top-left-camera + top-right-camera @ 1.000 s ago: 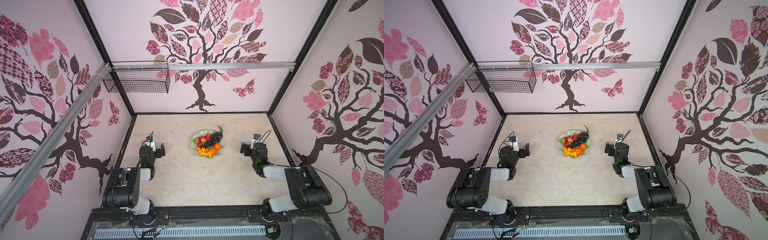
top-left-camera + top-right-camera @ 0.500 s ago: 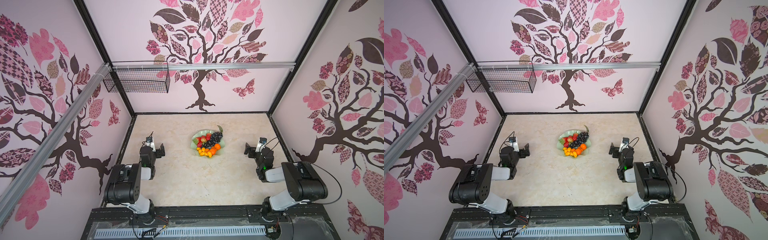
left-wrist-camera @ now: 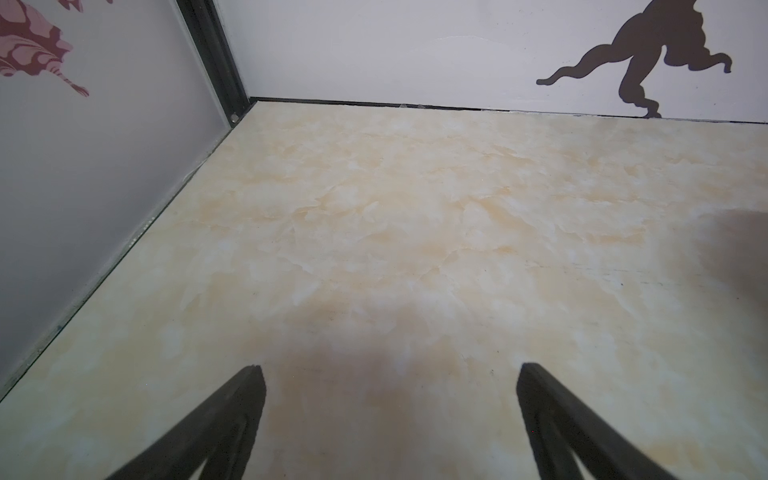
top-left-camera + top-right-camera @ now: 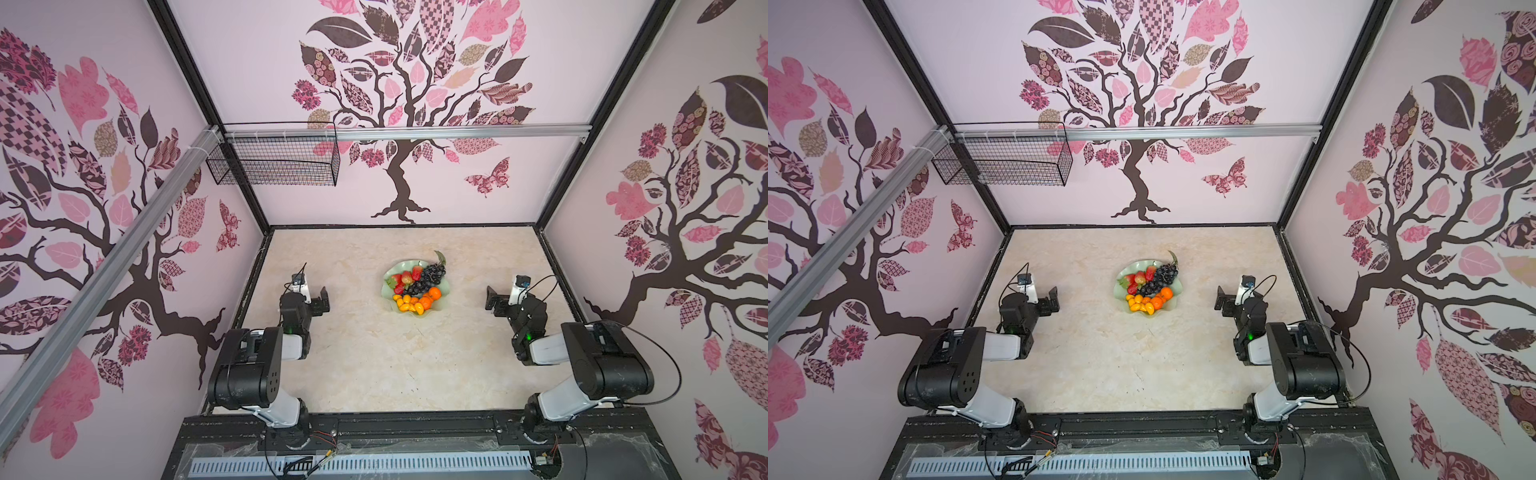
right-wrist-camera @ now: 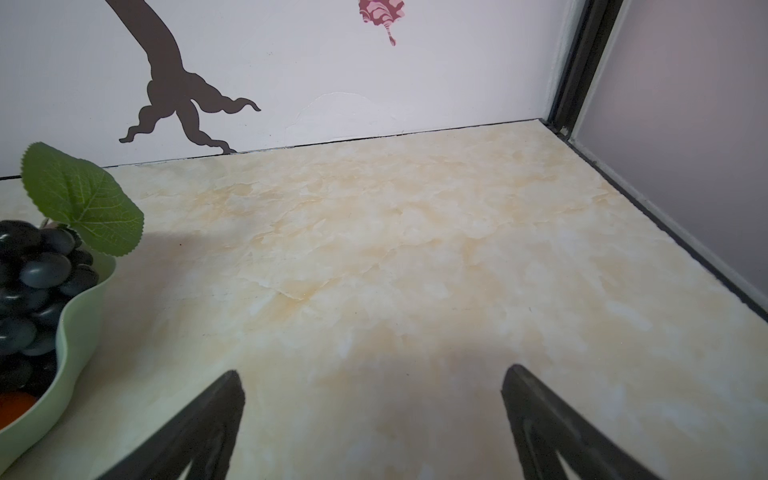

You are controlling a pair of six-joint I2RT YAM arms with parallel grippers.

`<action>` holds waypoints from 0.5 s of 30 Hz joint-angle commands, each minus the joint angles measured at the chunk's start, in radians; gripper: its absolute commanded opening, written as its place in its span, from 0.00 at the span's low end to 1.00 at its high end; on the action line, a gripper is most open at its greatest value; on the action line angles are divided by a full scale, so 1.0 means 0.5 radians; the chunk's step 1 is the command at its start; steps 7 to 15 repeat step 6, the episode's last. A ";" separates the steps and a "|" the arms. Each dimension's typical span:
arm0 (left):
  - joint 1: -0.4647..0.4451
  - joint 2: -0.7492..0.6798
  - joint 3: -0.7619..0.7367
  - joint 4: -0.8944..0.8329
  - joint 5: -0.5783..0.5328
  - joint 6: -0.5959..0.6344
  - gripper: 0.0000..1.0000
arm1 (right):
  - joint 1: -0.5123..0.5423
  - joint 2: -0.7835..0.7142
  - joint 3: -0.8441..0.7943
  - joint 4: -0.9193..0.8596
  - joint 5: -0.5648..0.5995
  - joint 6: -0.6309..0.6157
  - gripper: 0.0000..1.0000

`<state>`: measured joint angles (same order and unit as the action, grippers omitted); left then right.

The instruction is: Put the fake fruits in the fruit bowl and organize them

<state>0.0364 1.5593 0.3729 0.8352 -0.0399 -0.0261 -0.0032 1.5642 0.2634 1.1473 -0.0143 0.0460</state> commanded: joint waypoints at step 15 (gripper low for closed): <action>-0.001 -0.002 0.053 -0.001 0.000 -0.007 0.98 | 0.000 -0.005 0.038 0.032 -0.016 0.000 1.00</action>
